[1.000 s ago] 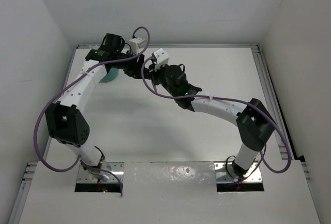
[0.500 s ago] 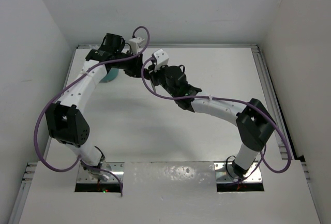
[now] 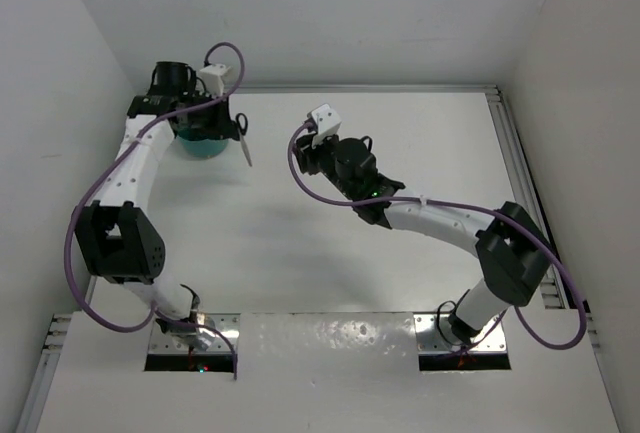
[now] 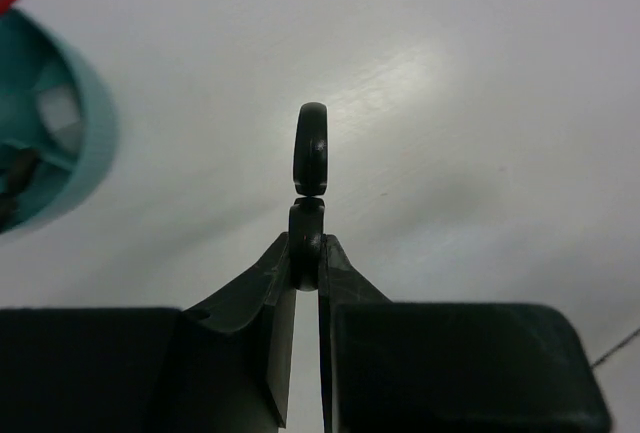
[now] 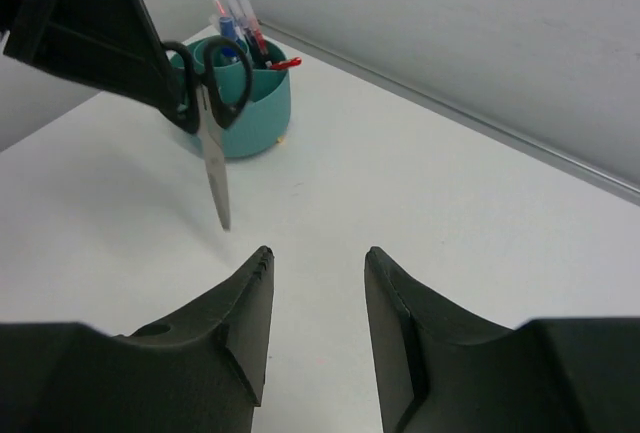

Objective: Sort the stationery into containers
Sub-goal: Place the scissors in the storage box.

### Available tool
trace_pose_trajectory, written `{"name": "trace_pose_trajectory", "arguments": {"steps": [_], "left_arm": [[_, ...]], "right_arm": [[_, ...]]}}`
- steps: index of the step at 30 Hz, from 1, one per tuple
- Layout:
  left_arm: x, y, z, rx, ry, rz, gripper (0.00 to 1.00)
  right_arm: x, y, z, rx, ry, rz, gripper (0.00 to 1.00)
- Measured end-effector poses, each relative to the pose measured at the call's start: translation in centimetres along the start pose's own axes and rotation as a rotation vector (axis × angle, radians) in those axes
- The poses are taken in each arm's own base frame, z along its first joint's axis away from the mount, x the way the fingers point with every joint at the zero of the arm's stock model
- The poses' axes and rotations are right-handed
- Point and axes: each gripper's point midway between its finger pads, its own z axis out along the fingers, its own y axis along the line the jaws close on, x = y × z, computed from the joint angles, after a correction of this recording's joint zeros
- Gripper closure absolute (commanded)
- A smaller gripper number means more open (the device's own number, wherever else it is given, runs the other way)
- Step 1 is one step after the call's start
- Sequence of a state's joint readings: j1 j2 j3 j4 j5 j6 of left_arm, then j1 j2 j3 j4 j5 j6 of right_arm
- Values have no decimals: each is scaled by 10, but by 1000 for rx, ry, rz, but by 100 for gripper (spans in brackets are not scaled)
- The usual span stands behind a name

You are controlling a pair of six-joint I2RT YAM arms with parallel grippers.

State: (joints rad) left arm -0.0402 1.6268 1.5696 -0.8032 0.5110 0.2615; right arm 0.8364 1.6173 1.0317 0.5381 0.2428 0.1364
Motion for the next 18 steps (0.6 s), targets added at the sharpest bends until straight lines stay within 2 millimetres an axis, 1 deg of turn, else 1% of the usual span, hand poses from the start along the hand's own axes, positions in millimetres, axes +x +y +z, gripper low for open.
{"name": "trace_pose_trajectory", "arguments": {"steps": [3, 6, 8, 11, 13, 18], "left_arm": [[0, 35, -19, -104, -21, -1, 100], [-1, 69, -44, -204, -55, 13, 100], [-3, 91, -63, -271, -92, 31, 100], [-9, 120, -89, -351, -155, 57, 100], [-15, 132, -98, -362, -200, 70, 100], [-34, 149, -105, -337, -306, 91, 100]], "right_arm": [[-6, 0, -4, -8, -13, 2, 59], [-8, 1, -11, -17, -23, 7, 58], [-6, 0, -15, -19, -23, 9, 58], [5, 0, -20, -23, -5, 6, 58], [10, 2, -21, -32, 9, 5, 58], [12, 4, -21, -46, 19, 4, 58]]}}
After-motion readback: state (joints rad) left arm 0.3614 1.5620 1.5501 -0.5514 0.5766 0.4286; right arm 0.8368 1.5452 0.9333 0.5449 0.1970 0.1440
